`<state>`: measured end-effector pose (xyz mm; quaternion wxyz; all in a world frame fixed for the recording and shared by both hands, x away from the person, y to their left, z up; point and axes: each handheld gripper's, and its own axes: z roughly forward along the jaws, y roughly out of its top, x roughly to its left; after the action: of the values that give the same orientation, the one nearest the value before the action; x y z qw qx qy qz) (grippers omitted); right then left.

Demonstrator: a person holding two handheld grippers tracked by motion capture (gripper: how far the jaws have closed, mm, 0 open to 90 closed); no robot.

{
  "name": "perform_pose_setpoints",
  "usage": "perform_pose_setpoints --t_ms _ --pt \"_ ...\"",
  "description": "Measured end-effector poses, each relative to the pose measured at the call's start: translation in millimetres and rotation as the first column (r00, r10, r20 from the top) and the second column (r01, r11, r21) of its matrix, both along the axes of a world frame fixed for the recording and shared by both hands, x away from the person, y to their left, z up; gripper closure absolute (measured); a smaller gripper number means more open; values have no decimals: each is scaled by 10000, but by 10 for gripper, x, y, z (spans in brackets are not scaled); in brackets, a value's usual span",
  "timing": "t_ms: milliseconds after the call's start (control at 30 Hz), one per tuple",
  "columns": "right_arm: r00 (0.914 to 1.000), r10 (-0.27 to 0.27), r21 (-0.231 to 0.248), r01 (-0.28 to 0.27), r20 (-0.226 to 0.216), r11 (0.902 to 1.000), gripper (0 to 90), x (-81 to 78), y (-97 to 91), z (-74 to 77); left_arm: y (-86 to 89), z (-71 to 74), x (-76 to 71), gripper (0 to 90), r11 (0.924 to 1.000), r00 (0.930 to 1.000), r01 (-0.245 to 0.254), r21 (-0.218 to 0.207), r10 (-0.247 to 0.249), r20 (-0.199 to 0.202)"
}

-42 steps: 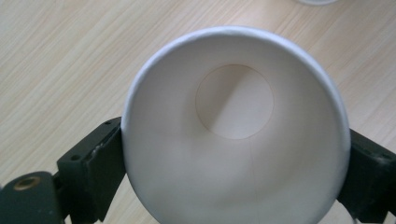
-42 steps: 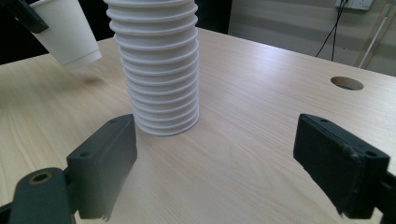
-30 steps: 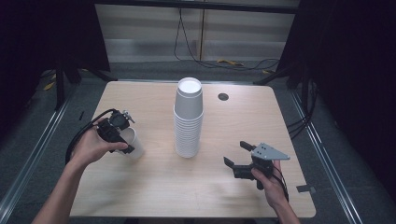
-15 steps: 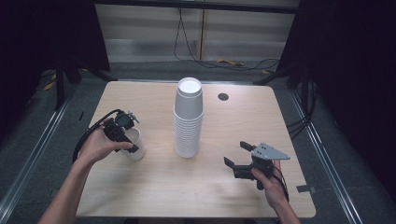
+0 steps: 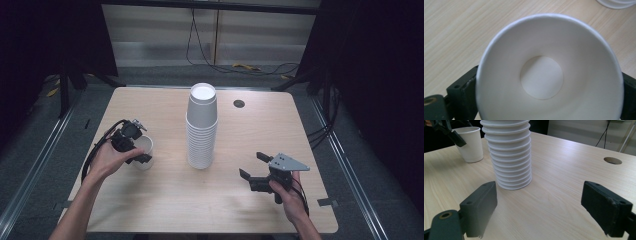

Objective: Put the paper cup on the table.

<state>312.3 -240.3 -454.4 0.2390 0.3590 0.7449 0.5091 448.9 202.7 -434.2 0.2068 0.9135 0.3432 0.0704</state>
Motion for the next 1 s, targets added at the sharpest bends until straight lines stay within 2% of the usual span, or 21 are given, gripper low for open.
perform_pose_setpoints --t_ms 67,133,200,267,400,433,467,533,667,700,800,900,1000 --pt "10000 16 9 -16 -26 10000 135 1 6 -3 17 -37 -9 40 9997 9999 -9 -250 5 -165" --pt "10000 38 3 -38 -14 10000 135 3 7 -4 47 -63 -10 39 9985 9999 -67 -538 60 -137" --pt "10000 29 -29 -29 -4 10000 135 3 8 -5 68 -88 -29 39 9967 9995 -311 -752 314 27" --pt "10000 -32 -47 32 -65 10000 136 8 6 -14 87 -118 -43 40 9974 9992 -309 -652 326 249" --pt "10000 -11 -35 11 -95 10000 136 9 13 -17 132 -171 -72 54 9909 9983 -440 -1273 486 326" --pt "10000 -3 -50 2 -69 10000 136 10 14 -17 145 -177 -71 85 9922 9985 -373 -1187 419 364" --pt "10000 -11 -54 11 -64 10000 136 11 14 -18 148 -196 -82 94 9920 9974 -501 -1162 559 466" --pt "10000 3 -15 -3 -75 10000 136 9 14 -16 168 -216 -98 110 9901 9972 -496 -1311 564 489" --pt "10000 -16 -36 16 -67 10000 136 11 19 -17 208 -249 -137 114 9833 9937 -700 -1682 836 749" --pt "10000 -10 -34 10 -72 10000 136 11 21 -18 221 -259 -139 114 9830 9933 -614 -1730 771 855" --pt "10000 8 -19 -8 -86 10000 135 11 24 -19 247 -280 -160 116 9776 9913 -768 -1957 958 897" --pt "9999 5 -12 -5 -106 10000 135 16 20 -21 279 -306 -164 119 9742 9918 -727 -2136 932 874" --pt "10000 -1 -24 1 -84 10000 135 15 27 -20 321 -319 -186 138 9705 9887 -849 -2256 1102 1019"
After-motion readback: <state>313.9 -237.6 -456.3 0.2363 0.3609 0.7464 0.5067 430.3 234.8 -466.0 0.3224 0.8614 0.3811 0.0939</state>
